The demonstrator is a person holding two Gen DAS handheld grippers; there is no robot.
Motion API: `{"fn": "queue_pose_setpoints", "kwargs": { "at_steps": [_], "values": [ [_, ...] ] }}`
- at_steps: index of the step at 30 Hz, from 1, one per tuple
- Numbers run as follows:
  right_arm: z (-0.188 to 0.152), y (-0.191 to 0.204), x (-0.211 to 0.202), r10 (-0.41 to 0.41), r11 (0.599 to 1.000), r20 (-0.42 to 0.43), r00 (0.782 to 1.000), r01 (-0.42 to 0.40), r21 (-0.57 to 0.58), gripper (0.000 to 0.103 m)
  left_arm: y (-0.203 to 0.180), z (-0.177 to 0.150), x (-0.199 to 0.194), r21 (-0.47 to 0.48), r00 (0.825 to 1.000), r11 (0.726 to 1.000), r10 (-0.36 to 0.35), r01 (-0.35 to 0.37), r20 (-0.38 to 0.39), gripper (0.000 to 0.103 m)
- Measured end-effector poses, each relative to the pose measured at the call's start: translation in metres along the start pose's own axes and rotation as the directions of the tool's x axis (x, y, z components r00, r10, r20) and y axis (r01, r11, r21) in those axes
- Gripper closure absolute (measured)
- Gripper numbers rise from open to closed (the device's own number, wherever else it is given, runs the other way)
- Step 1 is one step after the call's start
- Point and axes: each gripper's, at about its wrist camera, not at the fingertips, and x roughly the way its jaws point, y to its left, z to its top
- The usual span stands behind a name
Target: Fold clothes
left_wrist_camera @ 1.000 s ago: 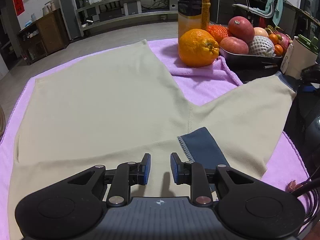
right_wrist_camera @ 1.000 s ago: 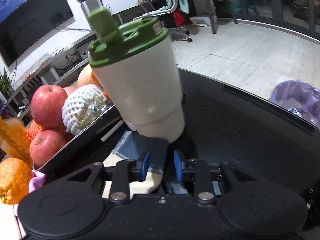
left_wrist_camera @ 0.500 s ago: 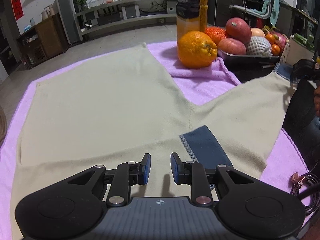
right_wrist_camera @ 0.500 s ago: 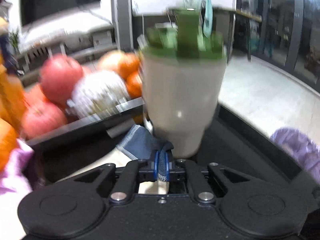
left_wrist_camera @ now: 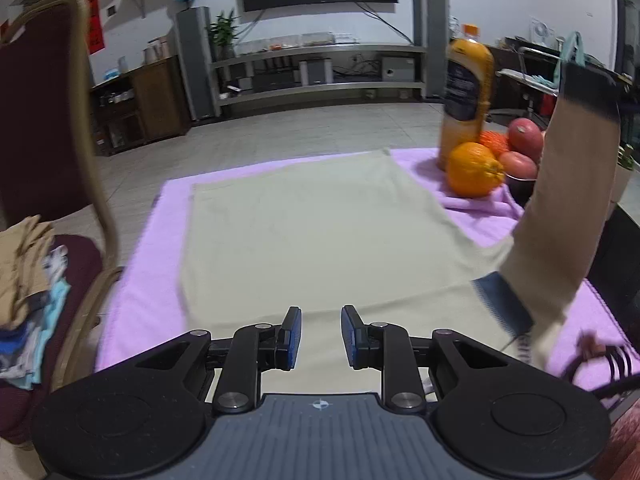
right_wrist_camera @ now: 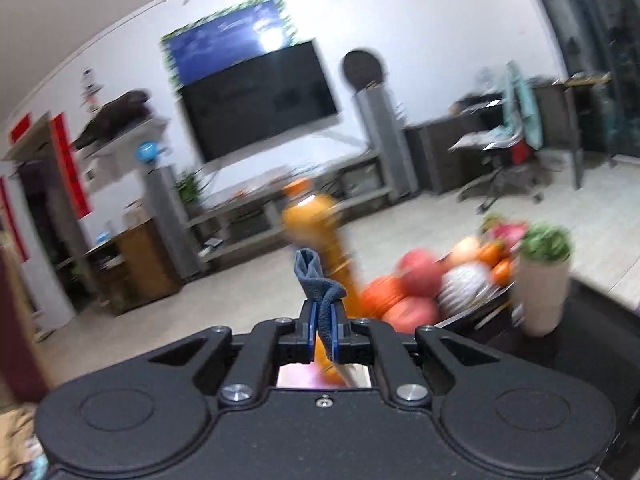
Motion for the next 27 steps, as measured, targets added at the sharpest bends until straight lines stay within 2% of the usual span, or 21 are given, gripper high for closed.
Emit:
{"fn": "queue_pose_setpoints", "kwargs": {
  "at_steps": [2, 4, 7, 9, 11, 14, 15, 16, 17, 18, 20, 22, 24, 27],
  "values": [
    [-0.019, 0.031, -0.002, 0.056, 0.998, -0.073, 0.996, -0.056, 0.007, 0.096, 0.031, -0.004, -0.002, -0.050, 1.000, 0.999, 0.020, -0.020, -0.011, 0.079],
    [-0.042, 0.061, 0.004, 0.115, 0.993, -0.144, 0.983, -0.116, 0.005, 0.096, 0.062, -0.010, -0.001, -0.141, 0.999, 0.990, 0.031, -0.032, -0.015, 0.079],
    [-0.080, 0.110, 0.012, 0.208, 0.976, -0.256, 0.944, -0.217, -0.008, 0.096, 0.105, -0.024, 0.004, -0.330, 1.000, 0.944, 0.006, -0.011, -0.018, 0.079],
    [-0.107, 0.140, 0.016, 0.255, 0.960, -0.348, 0.902, -0.278, -0.017, 0.096, 0.128, -0.034, 0.011, -0.428, 0.999, 0.904, -0.014, -0.005, -0.042, 0.080],
    [-0.137, 0.165, 0.021, 0.298, 0.937, -0.442, 0.846, -0.347, -0.030, 0.094, 0.142, -0.041, 0.019, -0.485, 0.996, 0.874, -0.038, -0.003, -0.076, 0.081],
    [-0.164, 0.177, 0.036, 0.354, 0.908, -0.586, 0.729, -0.417, 0.030, 0.089, 0.145, -0.043, 0.028, -0.497, 0.993, 0.868, -0.047, -0.013, -0.108, 0.080],
    [-0.162, 0.170, 0.038, 0.365, 0.911, -0.598, 0.714, -0.407, 0.070, 0.086, 0.145, -0.044, 0.030, -0.497, 0.991, 0.868, -0.055, -0.012, -0.119, 0.080],
    [-0.156, 0.160, 0.040, 0.373, 0.914, -0.594, 0.712, -0.392, 0.105, 0.084, 0.144, -0.045, 0.032, -0.495, 0.989, 0.869, -0.069, -0.003, -0.129, 0.080],
    [-0.148, 0.149, 0.040, 0.380, 0.916, -0.589, 0.713, -0.380, 0.132, 0.077, 0.142, -0.046, 0.034, -0.492, 0.987, 0.870, -0.086, 0.007, -0.138, 0.080],
    [-0.138, 0.138, 0.040, 0.381, 0.917, -0.581, 0.719, -0.373, 0.139, 0.069, 0.140, -0.047, 0.037, -0.490, 0.984, 0.872, -0.102, 0.017, -0.147, 0.079],
    [-0.116, 0.109, 0.039, 0.366, 0.925, -0.569, 0.737, -0.357, 0.133, 0.062, 0.132, -0.047, 0.043, -0.470, 0.979, 0.882, -0.114, 0.023, -0.166, 0.076],
    [-0.098, 0.079, 0.039, 0.330, 0.938, -0.564, 0.757, -0.330, 0.106, 0.062, 0.121, -0.044, 0.050, -0.441, 0.976, 0.897, -0.111, 0.016, -0.190, 0.069],
    [-0.083, 0.049, 0.037, 0.298, 0.949, -0.559, 0.774, -0.301, 0.089, 0.056, 0.111, -0.041, 0.060, -0.422, 0.969, 0.907, -0.113, 0.011, -0.218, 0.069],
    [-0.079, 0.007, 0.044, 0.289, 0.957, -0.531, 0.797, -0.255, 0.139, 0.056, 0.101, -0.044, 0.079, -0.423, 0.952, 0.906, -0.137, 0.010, -0.272, 0.070]
  ]
}}
